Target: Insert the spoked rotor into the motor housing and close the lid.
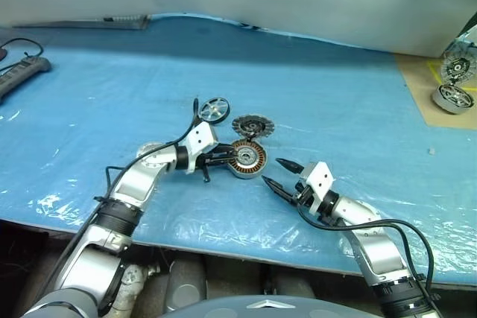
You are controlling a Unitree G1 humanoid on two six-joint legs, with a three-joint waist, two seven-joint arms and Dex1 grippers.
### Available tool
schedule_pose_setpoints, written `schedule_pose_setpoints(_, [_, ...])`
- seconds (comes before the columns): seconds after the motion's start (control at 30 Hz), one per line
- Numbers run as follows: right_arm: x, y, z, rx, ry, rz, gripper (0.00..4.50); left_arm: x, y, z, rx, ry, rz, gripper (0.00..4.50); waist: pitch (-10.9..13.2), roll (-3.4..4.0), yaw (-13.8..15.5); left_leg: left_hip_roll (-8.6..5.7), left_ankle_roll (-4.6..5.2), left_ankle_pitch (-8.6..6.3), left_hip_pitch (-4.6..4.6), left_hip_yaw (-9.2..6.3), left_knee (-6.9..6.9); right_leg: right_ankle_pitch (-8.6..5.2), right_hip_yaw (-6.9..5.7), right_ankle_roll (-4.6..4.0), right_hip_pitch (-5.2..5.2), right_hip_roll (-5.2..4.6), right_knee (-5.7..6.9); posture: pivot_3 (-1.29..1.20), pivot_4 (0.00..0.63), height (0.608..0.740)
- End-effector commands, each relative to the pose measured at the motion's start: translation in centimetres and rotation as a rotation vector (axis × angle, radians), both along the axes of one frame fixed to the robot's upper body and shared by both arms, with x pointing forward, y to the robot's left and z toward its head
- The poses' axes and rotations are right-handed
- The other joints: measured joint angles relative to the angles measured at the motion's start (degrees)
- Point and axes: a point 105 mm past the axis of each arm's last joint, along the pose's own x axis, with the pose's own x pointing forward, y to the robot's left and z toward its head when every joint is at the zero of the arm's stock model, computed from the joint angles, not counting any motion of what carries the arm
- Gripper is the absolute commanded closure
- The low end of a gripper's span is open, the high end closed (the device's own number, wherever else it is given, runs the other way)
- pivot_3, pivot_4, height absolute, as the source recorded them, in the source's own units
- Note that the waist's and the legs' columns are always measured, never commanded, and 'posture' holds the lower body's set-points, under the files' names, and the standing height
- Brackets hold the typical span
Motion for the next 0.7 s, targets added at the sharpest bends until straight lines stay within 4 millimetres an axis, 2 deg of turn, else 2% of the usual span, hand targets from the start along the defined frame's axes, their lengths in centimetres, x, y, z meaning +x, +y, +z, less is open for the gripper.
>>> schedule_pose_setpoints(0.03, [0.0, 0.0, 0.6, -0.007, -0.033, 0.004, 1.46, 0.0, -1.0, 1.4, -0.016, -0.05, -0.039, 3.83, 0.0, 0.0, -0.04, 0.0, 0.0, 0.0, 0.0, 0.0, 0.0, 0.0, 0.0, 0.0, -0.01, 0.0, 0.02, 0.0, 0.15, 0.74])
schedule_pose_setpoints(0.37, [0.1, 0.1, 0.2, -0.018, -0.028, 0.0, 1.46, -0.4, -3.0, 2.5, -0.001, -0.055, -0.105, 3.83, 0.0, 0.0, 0.0, 0.01, 0.01, 0.0, 0.0, 0.0, 0.01, 0.0, 0.0, -0.01, -0.02, -0.03, 0.11, 0.0, 0.15, 0.74])
schedule_pose_setpoints(0.7, [-0.2, 0.2, -0.1, -0.028, -0.018, 0.003, 1.46, -0.3, -3.1, 1.8, 0.04, -0.032, -0.1, 3.83, 0.0, 0.0, -0.01, 0.0, 0.01, 0.0, 0.0, 0.0, 0.02, 0.0, -0.01, -0.01, -0.03, -0.01, 0.13, 0.0, 0.15, 0.74])
